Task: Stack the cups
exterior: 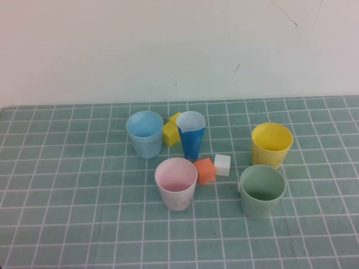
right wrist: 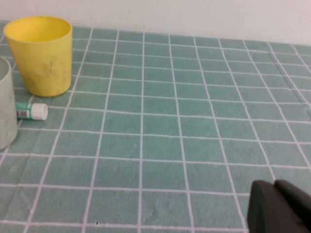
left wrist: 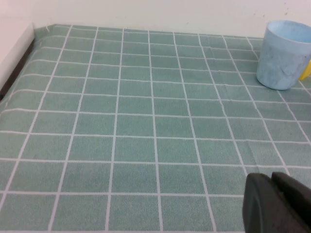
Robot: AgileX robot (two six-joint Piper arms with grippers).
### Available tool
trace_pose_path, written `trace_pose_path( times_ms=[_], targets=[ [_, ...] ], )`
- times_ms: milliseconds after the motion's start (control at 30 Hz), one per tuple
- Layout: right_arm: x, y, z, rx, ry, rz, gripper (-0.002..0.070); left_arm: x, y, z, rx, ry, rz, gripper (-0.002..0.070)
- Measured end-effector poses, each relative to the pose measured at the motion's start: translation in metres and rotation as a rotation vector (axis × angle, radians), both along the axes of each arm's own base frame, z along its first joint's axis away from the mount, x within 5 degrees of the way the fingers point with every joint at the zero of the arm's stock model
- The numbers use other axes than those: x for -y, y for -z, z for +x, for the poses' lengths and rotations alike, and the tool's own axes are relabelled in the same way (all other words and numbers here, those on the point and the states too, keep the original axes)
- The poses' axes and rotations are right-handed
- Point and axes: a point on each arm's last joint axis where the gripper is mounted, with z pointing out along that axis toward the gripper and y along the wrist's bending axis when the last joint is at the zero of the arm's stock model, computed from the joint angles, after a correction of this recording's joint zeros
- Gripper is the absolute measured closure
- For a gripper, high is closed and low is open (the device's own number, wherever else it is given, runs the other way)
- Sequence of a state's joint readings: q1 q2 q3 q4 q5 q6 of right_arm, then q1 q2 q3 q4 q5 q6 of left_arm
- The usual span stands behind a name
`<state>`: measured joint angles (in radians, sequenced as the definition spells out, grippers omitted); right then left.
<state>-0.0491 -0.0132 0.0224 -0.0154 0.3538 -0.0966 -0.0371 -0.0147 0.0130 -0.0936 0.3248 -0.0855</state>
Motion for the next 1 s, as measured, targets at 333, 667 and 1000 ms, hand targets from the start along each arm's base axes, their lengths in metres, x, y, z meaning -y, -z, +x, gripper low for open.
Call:
trace_pose_path(
  times_ms=[333, 667, 1000],
  targets=[
    [0.0, 0.0, 0.0, 0.0, 0.0, 0.0, 0.0678, 0.0, 0.0, 0.0, 0.0, -0.001, -0.004, 0.0677],
    [0.0, 0.0, 0.0, 0.0, 0.0, 0.0, 0.0678, -0.001, 0.0001, 0.0, 0.002, 0.003, 0.05, 0.0677],
    [0.0001, 0.0, 0.0, 0.0, 0.0, -0.002, 0.0678, -0.001, 0.0001, 0.0, 0.003, 0.003, 0.052, 0.0677]
  ],
)
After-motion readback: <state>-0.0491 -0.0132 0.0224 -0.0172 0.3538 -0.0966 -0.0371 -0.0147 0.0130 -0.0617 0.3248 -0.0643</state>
